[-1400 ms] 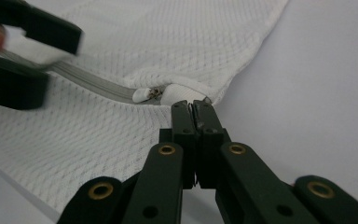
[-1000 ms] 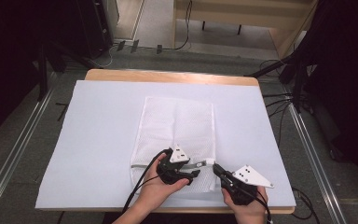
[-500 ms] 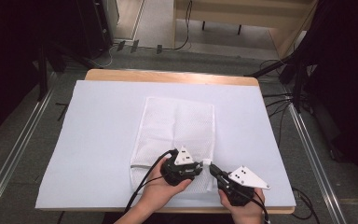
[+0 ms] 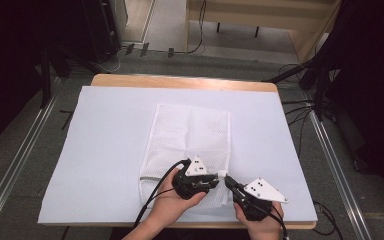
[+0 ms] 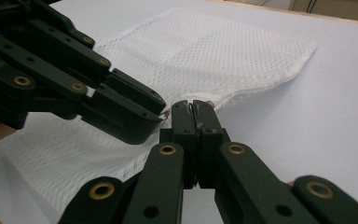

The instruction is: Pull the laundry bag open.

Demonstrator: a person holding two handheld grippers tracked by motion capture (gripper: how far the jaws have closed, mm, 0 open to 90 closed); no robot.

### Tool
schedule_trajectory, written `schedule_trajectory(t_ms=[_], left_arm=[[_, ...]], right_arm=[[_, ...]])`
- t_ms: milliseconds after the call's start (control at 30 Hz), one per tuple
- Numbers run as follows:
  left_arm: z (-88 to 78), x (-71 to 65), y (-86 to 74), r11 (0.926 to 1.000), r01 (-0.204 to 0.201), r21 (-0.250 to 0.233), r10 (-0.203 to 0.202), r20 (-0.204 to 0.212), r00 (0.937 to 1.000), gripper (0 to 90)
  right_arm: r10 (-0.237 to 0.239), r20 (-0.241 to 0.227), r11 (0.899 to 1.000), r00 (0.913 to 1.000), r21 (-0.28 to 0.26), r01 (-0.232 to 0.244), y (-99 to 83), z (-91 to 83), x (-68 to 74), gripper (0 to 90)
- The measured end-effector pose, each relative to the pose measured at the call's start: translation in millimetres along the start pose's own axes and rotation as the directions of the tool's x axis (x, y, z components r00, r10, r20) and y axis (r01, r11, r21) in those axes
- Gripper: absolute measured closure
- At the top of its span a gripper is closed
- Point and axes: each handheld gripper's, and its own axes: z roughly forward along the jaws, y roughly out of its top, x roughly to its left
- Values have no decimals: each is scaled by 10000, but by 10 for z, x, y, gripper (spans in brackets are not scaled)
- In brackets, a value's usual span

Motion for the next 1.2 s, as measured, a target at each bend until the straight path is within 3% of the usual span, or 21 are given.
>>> schedule_trajectory(t_ms=[233, 333, 367, 433, 567, 633, 833, 867, 1033, 1200], left_arm=[[-47, 84, 0, 9976, 690, -88, -688, 281, 9972, 833], [-58, 91, 3, 9978, 665, -27, -664, 227, 9975, 900], [-56, 111, -14, 9971, 761, 67, -761, -23, 9971, 900], [-54, 151, -43, 9959, 896, 116, -896, -27, 9960, 900], [-80, 172, -58, 9949, 1008, -53, -1008, 87, 9949, 900], [-93, 168, -48, 9950, 955, -285, -947, 287, 9951, 895], [0, 116, -41, 9987, 481, 150, -483, 149, 9987, 647], [0, 116, -41, 9987, 481, 150, -483, 149, 9987, 642], [24, 70, -30, 9994, 320, 143, -323, 198, 9993, 710], [-13, 60, -24, 9996, 270, 94, -273, 318, 9991, 811]], right_arm=[[-4, 30, 10000, 10000, -70, 5, 12, -25, -18, 900], [47, 126, 10000, 9999, -81, -46, 16, -28, -26, 900], [68, 334, 9999, 9994, -150, -63, 22, -42, -38, 900], [219, 459, 9994, 9987, -295, -205, 39, -72, -80, 900], [406, 320, 9989, 9987, -241, -398, 37, -94, -132, 900], [375, 211, 9992, 9991, -163, -372, 24, -86, -130, 900], [226, -30, 9994, 9997, -261, -227, 40, -72, -63, 900], [215, -64, 9994, 9997, -274, -217, 40, -76, -61, 900], [92, -320, 9994, 9994, -342, -103, 39, -74, -32, 900], [-82, -138, 9995, 9999, -302, 78, 35, -65, -27, 900]])
